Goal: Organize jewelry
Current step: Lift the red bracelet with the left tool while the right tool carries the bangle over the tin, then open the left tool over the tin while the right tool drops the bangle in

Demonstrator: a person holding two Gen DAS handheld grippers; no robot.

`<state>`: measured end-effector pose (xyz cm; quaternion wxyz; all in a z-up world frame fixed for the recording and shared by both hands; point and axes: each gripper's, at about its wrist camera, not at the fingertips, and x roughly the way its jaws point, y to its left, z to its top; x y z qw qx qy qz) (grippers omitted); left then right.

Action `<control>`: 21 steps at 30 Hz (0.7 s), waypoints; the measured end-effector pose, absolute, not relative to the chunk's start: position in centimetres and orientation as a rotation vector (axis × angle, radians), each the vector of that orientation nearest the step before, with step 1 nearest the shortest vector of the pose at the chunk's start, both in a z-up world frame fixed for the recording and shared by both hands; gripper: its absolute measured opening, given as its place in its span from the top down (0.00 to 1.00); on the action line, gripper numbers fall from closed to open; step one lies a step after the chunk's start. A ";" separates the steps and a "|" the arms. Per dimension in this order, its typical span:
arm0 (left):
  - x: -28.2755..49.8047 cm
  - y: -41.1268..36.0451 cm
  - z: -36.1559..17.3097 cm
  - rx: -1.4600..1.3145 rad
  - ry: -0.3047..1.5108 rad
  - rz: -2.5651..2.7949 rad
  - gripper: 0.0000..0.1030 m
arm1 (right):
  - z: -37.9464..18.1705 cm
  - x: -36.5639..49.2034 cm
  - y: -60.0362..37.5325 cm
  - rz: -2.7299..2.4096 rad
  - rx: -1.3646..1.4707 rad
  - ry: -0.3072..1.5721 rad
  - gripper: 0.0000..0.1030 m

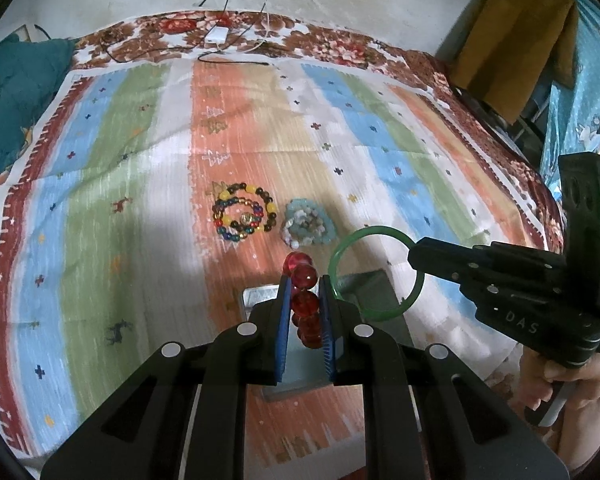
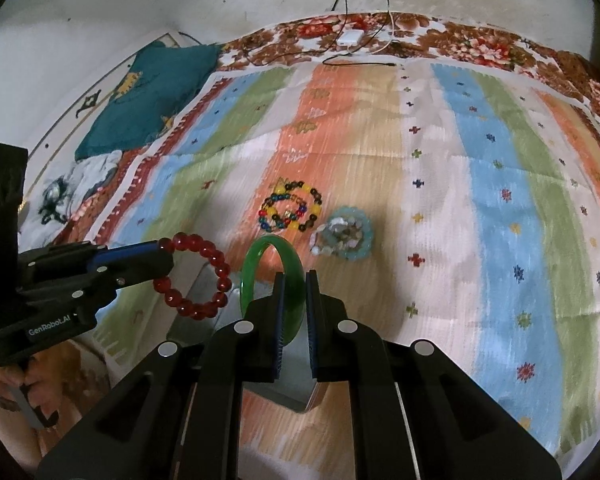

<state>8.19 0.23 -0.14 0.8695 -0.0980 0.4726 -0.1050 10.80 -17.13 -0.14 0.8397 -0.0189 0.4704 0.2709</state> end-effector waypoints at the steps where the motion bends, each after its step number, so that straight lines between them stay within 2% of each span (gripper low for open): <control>1: 8.0 0.2 -0.2 -0.204 0.990 -0.221 0.87 | -0.2 10.6 -17.1 0.575 -0.042 0.996 0.90; 9: 7.9 0.0 -1.1 -0.214 1.054 -0.206 0.87 | -1.3 10.3 -17.3 0.566 -0.041 1.032 0.89; 10: 7.9 0.1 -1.1 -0.212 1.054 -0.192 0.83 | -1.3 10.3 -17.3 0.555 -0.052 1.026 0.86; 13: 8.1 0.5 -1.3 -0.217 1.054 -0.165 0.72 | -1.1 10.4 -17.5 0.512 -0.074 1.001 0.65; 15: 8.3 0.9 -1.4 -0.219 1.055 -0.143 0.69 | -1.4 10.7 -17.6 0.508 -0.065 1.011 0.64; 18: 8.8 1.4 -1.7 -0.218 1.058 -0.104 0.57 | -1.7 11.1 -17.7 0.494 -0.066 1.022 0.58; 20: 9.0 1.6 -1.7 -0.205 1.054 -0.081 0.47 | -1.9 11.6 -17.7 0.475 -0.067 1.026 0.49; 21: 9.2 1.7 -1.6 -0.202 1.051 -0.073 0.46 | -1.9 11.9 -17.8 0.463 -0.067 1.026 0.47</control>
